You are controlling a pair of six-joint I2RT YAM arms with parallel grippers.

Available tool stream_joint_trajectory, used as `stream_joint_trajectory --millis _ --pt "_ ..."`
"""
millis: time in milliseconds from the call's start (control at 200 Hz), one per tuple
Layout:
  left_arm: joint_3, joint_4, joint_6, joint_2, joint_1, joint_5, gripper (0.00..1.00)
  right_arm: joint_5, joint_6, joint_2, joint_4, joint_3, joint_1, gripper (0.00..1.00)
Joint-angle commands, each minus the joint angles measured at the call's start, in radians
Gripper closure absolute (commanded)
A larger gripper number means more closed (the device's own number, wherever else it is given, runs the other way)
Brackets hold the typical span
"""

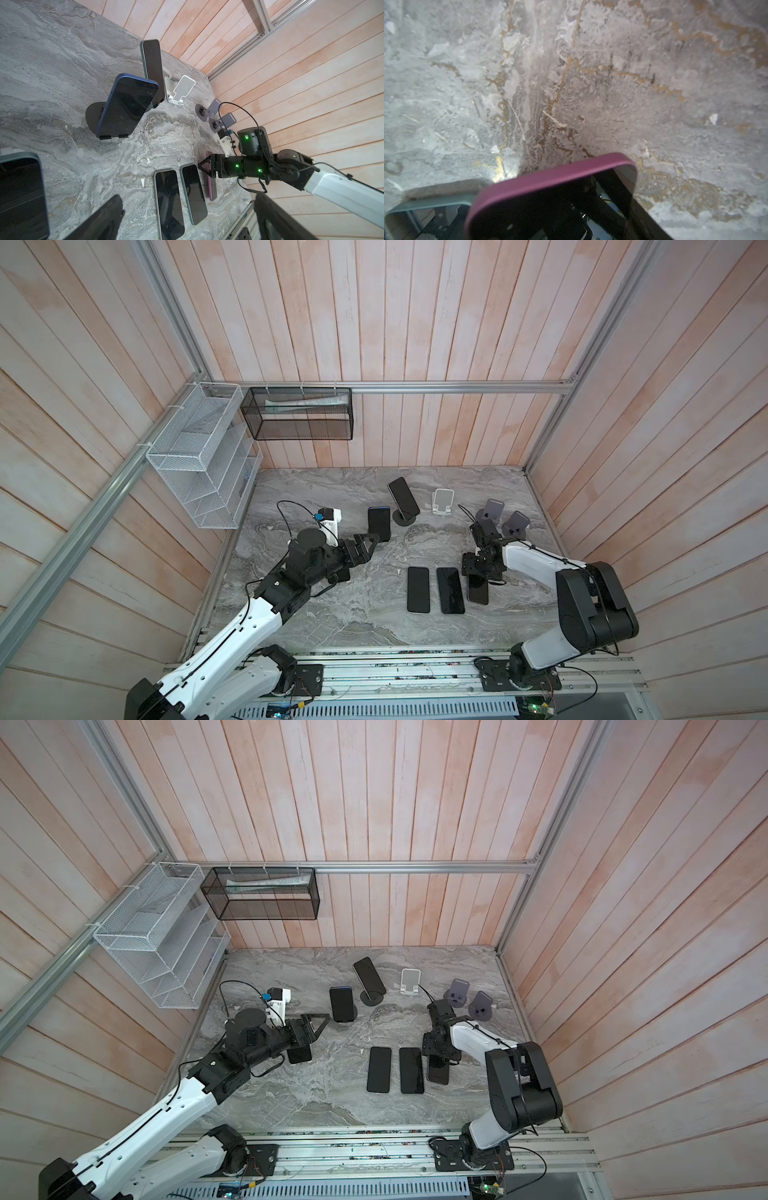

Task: Remove the phone from the phone stand
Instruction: 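Lower the purple-framed phone flat beside the white-framed phone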

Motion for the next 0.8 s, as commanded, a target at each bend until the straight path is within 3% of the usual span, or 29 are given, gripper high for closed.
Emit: stream_joint_trajectory --millis 0,795 --pt "0.047 -0.006 0.019 -0.008 0.002 -0.007 0.00 0.017 0.008 0.064 -0.048 -0.029 0.010 0.25" --pt "0.014 -0.053 0.015 -0.145 0.001 -0.032 0.00 0.039 0.043 -0.014 -0.122 0.008 0.070 0.19"
